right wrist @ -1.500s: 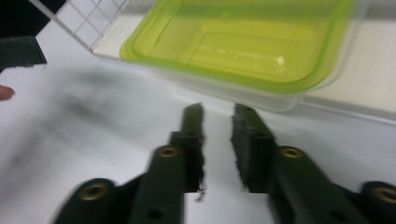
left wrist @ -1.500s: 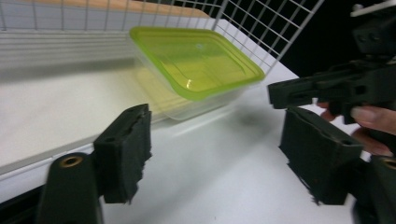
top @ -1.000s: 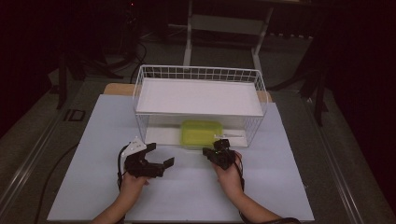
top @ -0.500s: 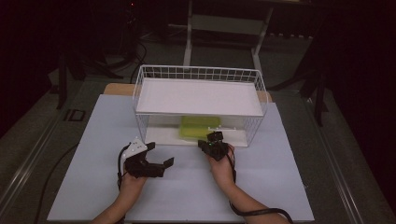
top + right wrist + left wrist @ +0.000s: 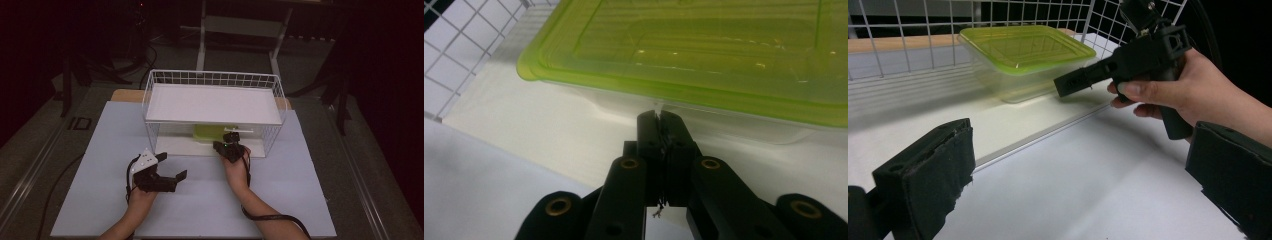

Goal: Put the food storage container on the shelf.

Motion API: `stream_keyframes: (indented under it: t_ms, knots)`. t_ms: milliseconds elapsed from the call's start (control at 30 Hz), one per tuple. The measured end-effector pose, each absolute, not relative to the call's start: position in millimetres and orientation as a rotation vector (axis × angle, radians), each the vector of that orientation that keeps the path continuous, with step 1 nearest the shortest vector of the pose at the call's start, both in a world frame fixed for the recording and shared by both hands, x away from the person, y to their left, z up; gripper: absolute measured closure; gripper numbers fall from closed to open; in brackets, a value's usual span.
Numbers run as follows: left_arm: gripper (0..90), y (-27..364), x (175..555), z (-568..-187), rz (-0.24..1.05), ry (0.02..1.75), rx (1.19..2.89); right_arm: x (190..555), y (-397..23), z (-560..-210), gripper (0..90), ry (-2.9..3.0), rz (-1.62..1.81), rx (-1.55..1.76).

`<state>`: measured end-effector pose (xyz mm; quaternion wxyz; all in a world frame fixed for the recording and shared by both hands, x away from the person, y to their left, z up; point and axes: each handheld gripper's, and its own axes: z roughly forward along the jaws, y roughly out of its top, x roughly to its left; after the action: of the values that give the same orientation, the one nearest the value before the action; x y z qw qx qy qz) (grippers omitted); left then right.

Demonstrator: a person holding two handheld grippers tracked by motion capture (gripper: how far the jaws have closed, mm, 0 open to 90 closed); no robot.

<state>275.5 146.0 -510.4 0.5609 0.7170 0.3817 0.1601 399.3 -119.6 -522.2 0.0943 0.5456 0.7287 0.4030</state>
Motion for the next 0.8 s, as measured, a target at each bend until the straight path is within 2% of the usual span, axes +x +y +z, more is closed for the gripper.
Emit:
stream_keyframes:
  t_ms: [267,633,800]
  knots:
    - [0.2,147.4,275.5,-510.2,0.377,0.895,1.685,409.4,-122.4,-526.6,87.1,2.170,1.223,1.572]
    - [0.2,146.7,274.7,-508.8,0.400,0.829,1.680,397.3,-120.6,-522.6,81.2,2.189,1.210,1.563]
    - [0.2,143.4,277.2,-508.0,0.373,0.822,1.691,373.1,-125.9,-516.3,71.2,2.245,1.229,1.497]
